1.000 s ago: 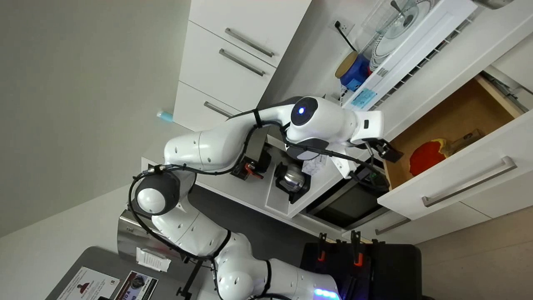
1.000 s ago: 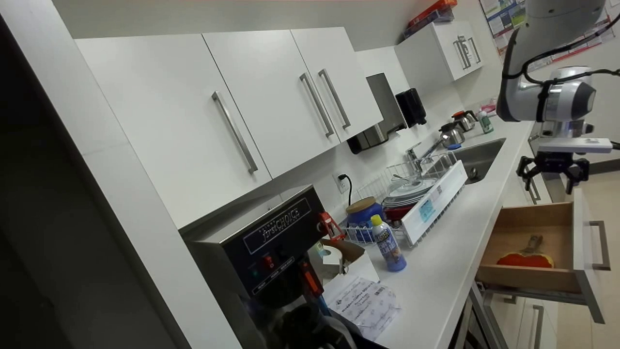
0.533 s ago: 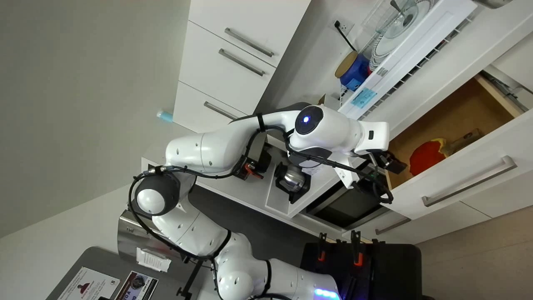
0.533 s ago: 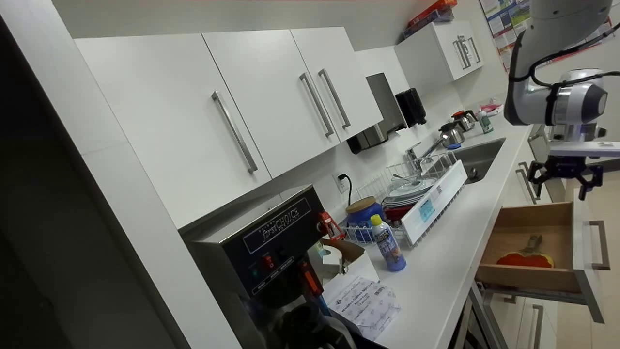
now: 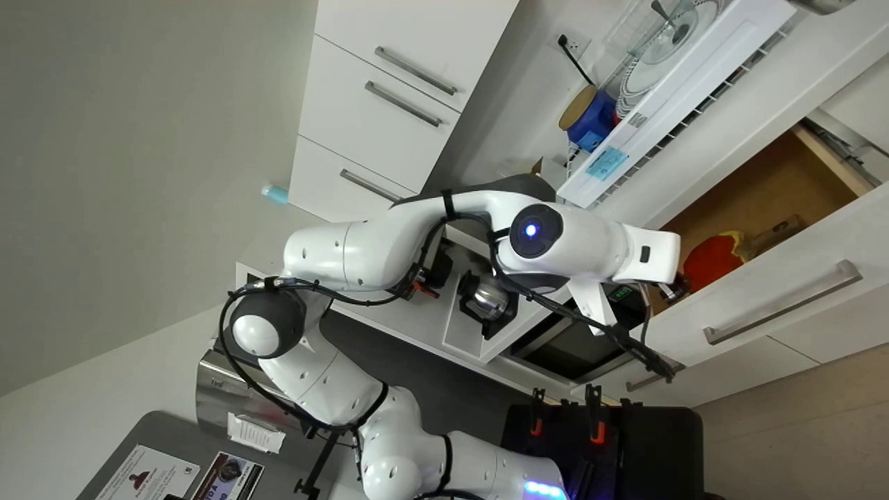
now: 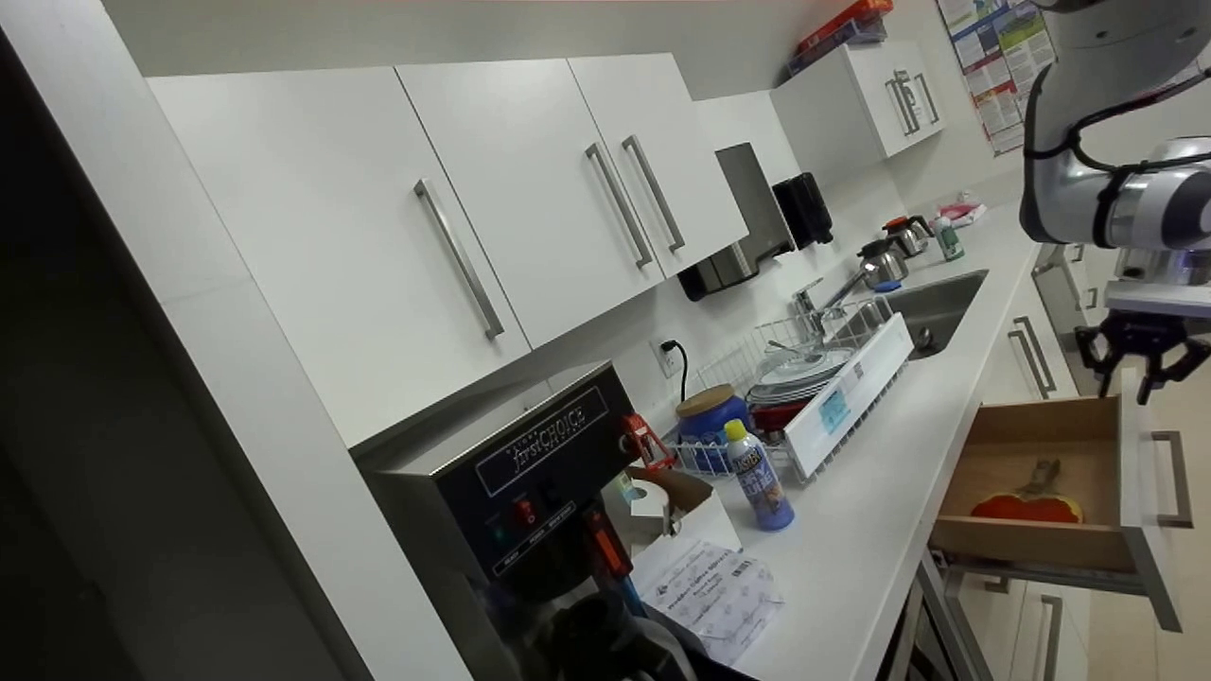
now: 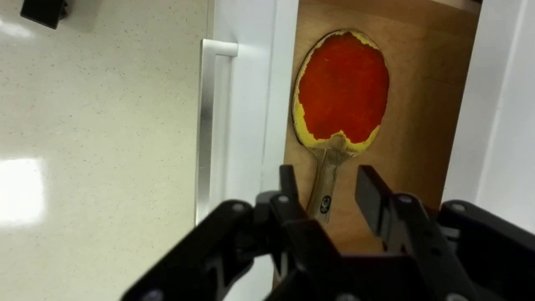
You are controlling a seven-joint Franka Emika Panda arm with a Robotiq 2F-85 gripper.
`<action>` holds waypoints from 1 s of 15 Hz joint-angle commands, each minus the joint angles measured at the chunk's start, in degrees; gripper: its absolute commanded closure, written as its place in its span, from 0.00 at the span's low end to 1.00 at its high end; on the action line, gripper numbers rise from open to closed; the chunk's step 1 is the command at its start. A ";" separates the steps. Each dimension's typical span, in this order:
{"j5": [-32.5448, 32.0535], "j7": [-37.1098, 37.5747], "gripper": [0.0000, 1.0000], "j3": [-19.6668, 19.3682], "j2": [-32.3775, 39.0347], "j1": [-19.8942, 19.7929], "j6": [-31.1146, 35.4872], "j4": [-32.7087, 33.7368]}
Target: Put the paddle inside the open drawer then close the drawer
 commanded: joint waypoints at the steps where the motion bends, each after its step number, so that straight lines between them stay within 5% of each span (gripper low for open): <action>1: 6.61 -6.42 0.88 -0.21 3.09 -3.60 -2.79 1.40; 3: 10.20 -8.73 1.00 -0.16 5.74 -5.67 -4.49 2.73; 10: 16.01 -6.54 1.00 0.34 17.75 -10.47 -11.86 10.80; 15: 15.49 -7.54 1.00 -0.23 18.51 -9.55 -10.69 10.51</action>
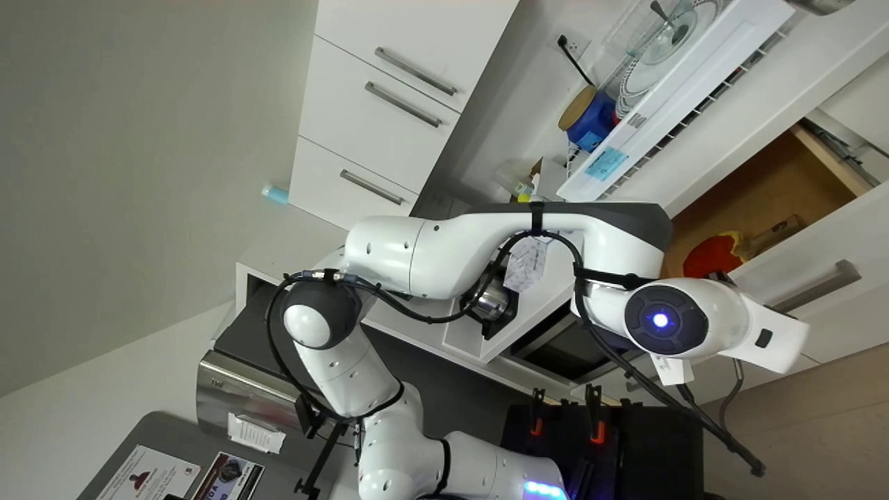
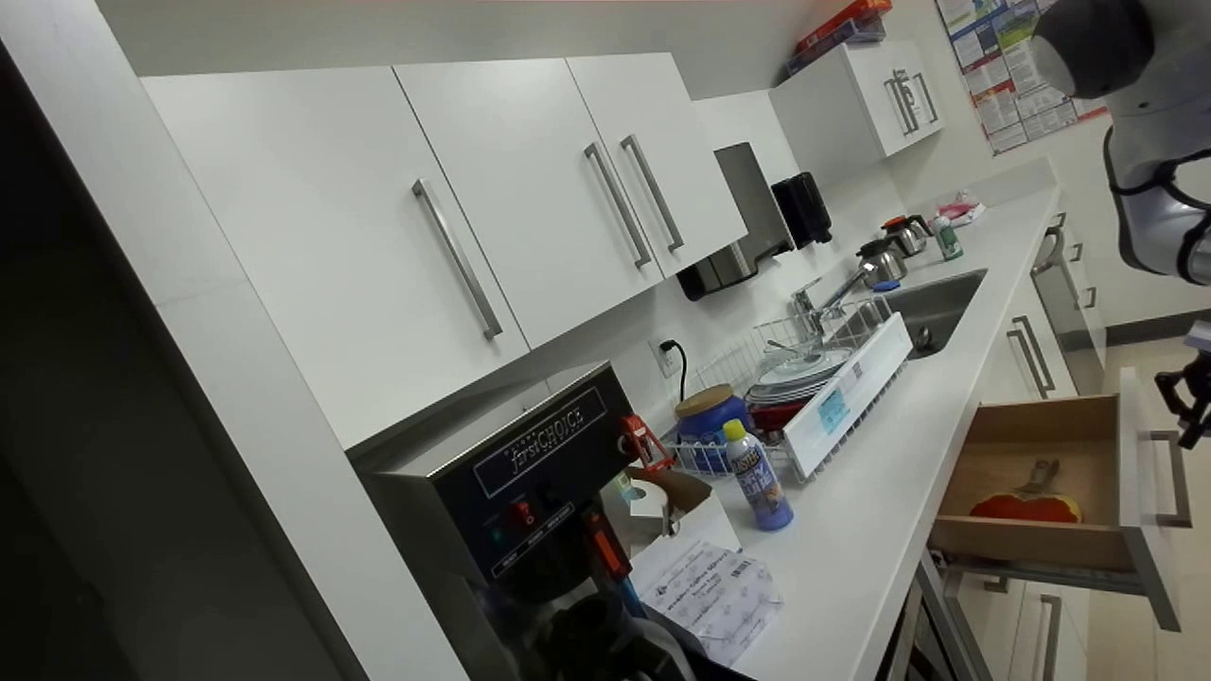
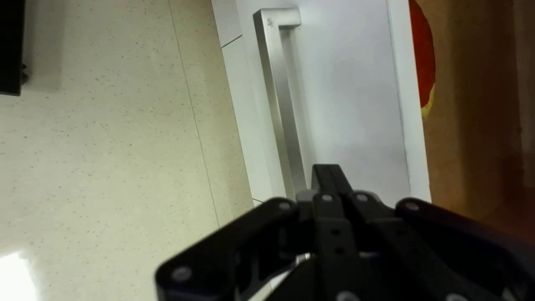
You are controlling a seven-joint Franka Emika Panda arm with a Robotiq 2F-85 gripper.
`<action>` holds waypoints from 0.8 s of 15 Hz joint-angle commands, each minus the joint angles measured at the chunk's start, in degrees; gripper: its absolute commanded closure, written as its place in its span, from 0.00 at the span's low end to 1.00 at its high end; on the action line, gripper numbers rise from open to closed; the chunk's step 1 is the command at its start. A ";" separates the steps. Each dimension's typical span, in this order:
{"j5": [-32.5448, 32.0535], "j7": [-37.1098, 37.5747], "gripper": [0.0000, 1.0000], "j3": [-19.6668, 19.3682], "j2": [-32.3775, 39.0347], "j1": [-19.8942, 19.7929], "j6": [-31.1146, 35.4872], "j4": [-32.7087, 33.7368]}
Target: Put the paddle inside the open drawer then close the drawer
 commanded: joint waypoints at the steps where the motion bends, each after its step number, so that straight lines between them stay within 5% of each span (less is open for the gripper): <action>1: 0.43 0.92 1.00 0.13 0.84 0.31 -0.66 0.68; 12: 4.19 4.46 1.00 3.89 4.79 2.36 -2.22 3.57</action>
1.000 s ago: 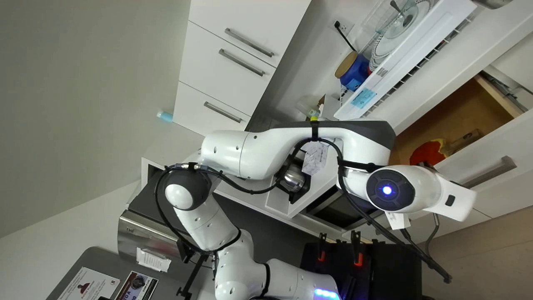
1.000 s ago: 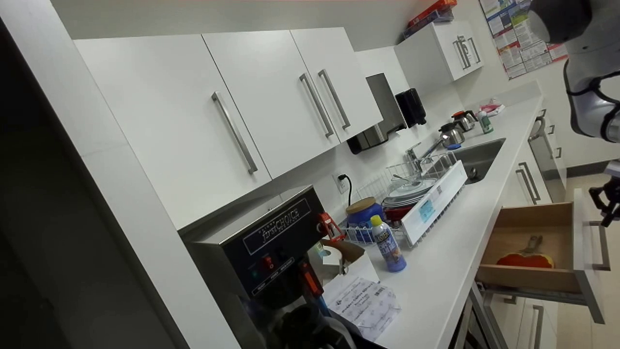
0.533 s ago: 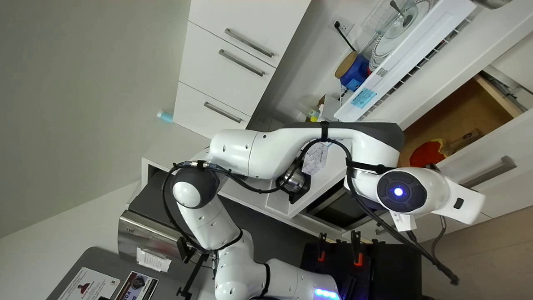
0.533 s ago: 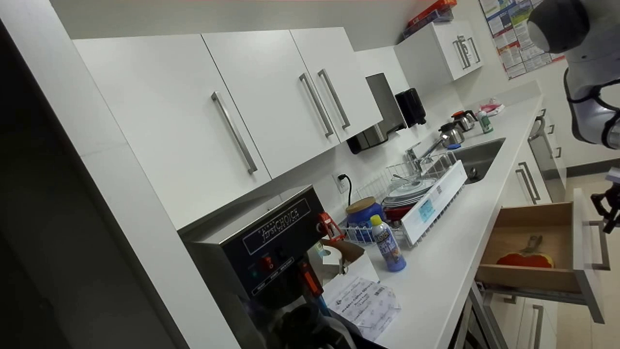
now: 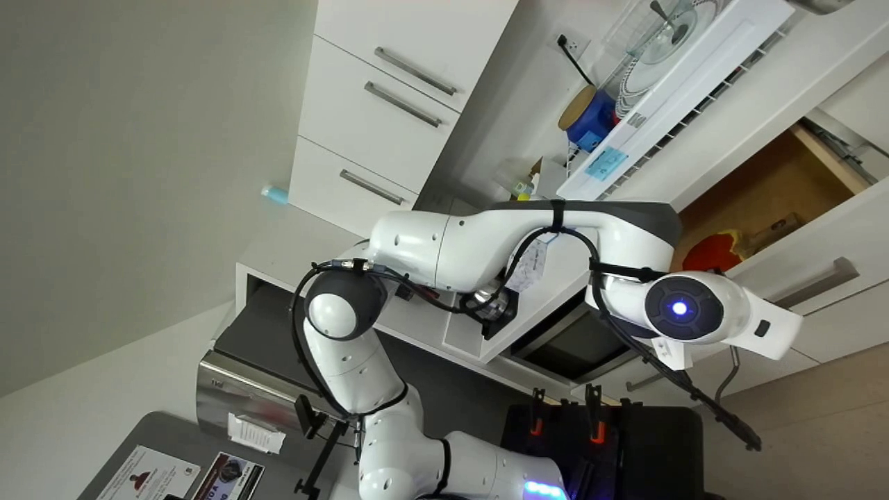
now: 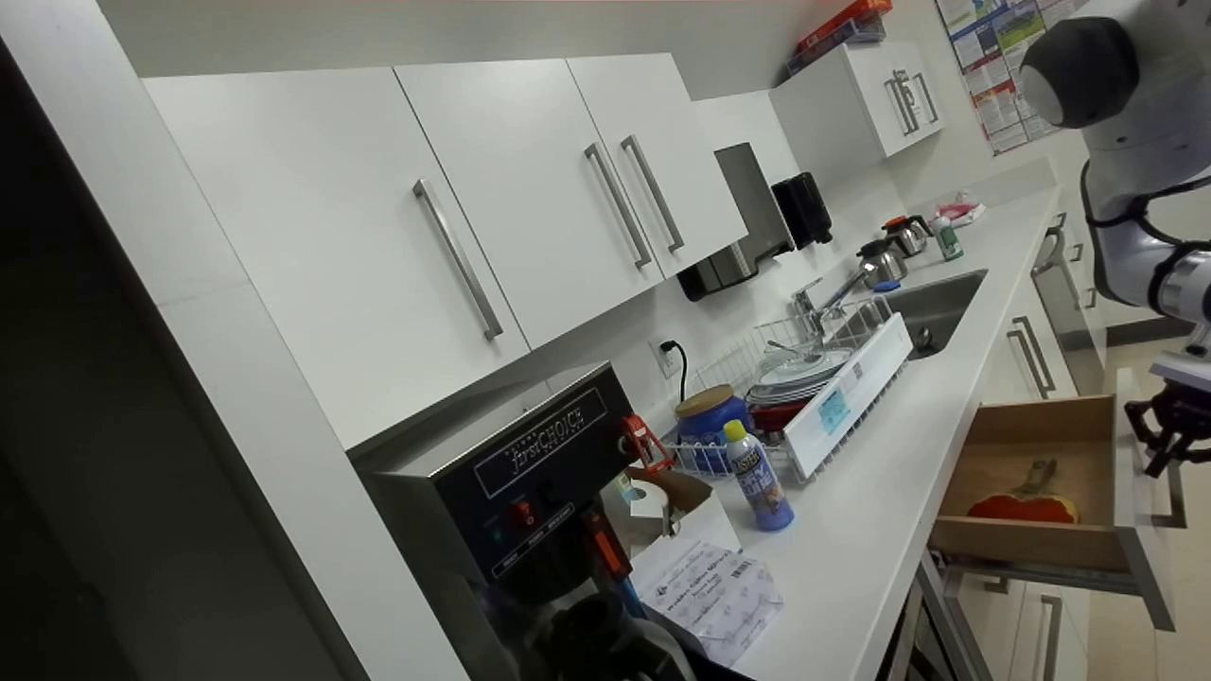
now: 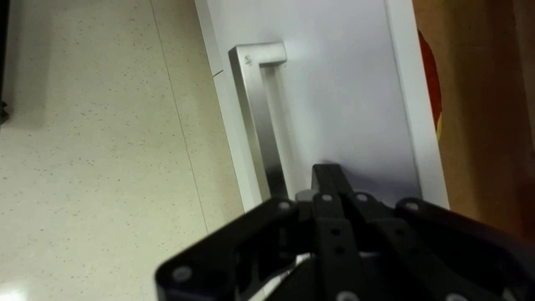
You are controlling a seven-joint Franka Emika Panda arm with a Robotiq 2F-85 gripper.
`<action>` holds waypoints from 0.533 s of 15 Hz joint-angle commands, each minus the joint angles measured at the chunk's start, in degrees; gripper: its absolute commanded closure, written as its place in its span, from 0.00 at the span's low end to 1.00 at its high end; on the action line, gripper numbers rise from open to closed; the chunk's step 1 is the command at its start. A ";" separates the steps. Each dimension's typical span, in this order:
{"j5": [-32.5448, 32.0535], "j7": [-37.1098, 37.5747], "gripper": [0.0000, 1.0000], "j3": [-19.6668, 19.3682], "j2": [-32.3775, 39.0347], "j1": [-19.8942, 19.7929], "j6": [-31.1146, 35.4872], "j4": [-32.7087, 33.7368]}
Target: Put the paddle inside the open drawer then close the drawer
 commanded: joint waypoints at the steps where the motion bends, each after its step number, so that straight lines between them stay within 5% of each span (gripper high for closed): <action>1: 1.83 2.50 1.00 0.57 -0.14 2.24 -1.33 1.10; 8: 2.31 9.39 1.00 1.06 -0.34 11.23 1.99 2.64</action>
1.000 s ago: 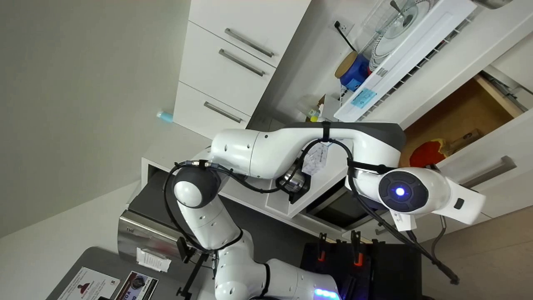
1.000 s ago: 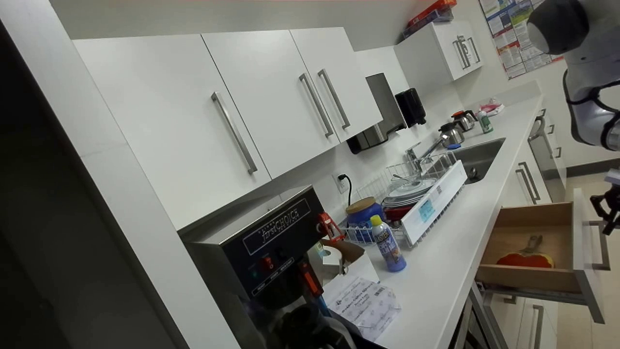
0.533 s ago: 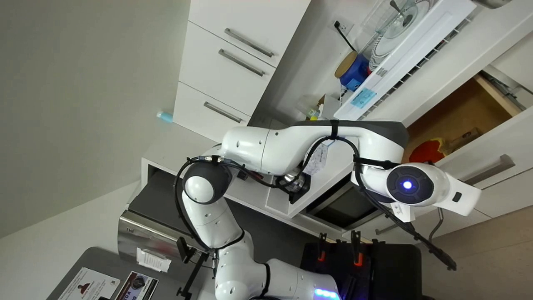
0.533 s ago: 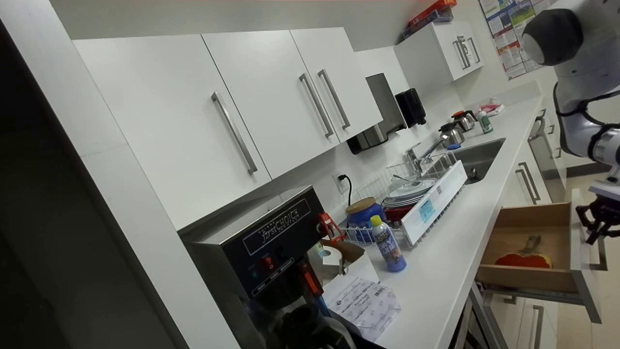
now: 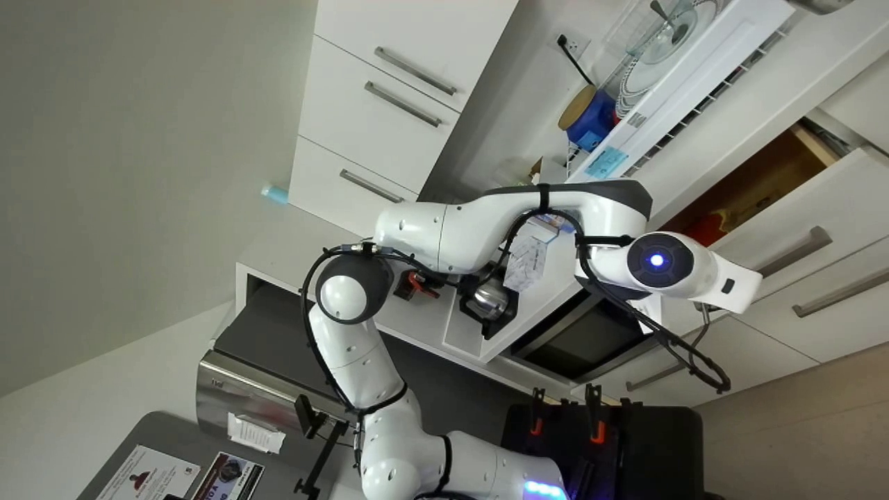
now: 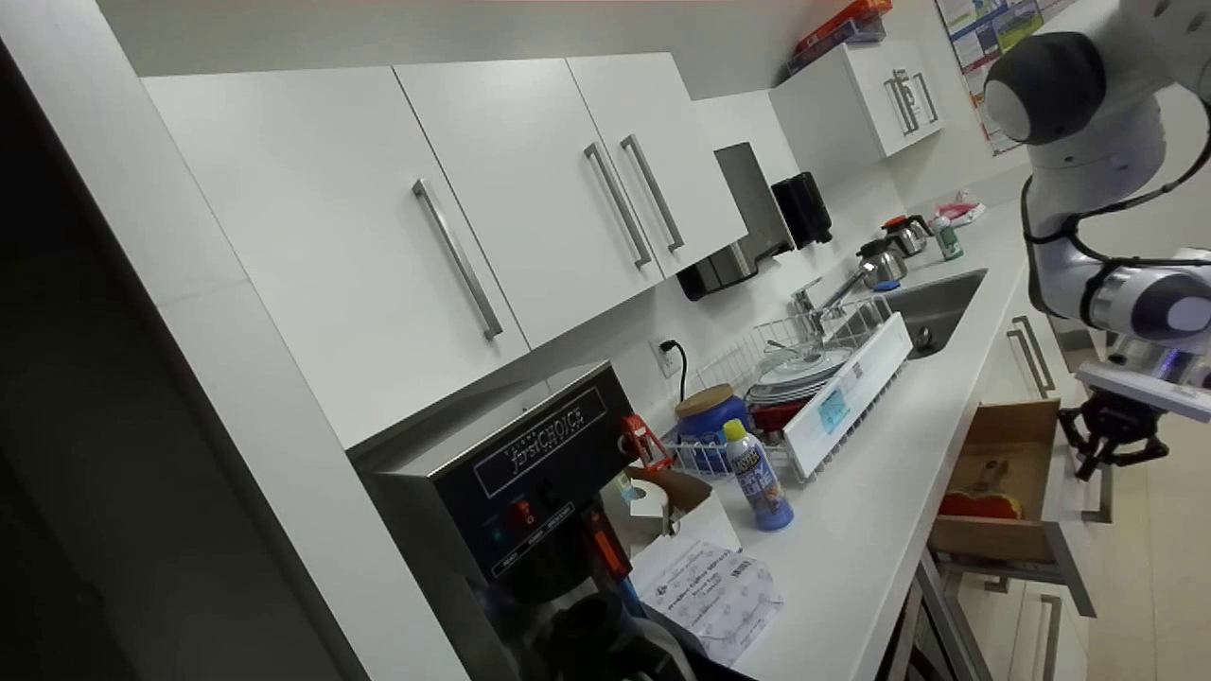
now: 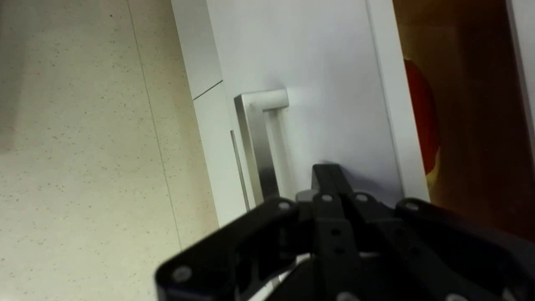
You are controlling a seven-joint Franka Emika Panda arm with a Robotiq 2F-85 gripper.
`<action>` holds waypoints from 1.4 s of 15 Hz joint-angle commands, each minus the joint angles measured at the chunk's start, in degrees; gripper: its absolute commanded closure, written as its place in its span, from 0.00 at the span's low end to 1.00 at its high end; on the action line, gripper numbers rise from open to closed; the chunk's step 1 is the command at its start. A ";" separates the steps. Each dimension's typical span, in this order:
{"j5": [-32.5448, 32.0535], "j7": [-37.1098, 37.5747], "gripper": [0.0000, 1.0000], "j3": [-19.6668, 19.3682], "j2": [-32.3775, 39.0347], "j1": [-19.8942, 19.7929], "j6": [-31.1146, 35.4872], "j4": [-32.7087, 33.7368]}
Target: Put the paddle inside the open drawer then close the drawer
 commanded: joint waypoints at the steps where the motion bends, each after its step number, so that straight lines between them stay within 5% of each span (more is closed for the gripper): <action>1: 1.97 4.53 1.00 0.22 0.02 5.94 3.11 1.30; 8: 2.48 11.97 1.00 0.86 3.26 16.56 14.08 6.36; 13: 0.31 16.40 1.00 1.27 5.73 20.21 20.59 9.57; 21: -6.25 7.27 1.00 -1.86 -11.84 24.81 28.71 -9.22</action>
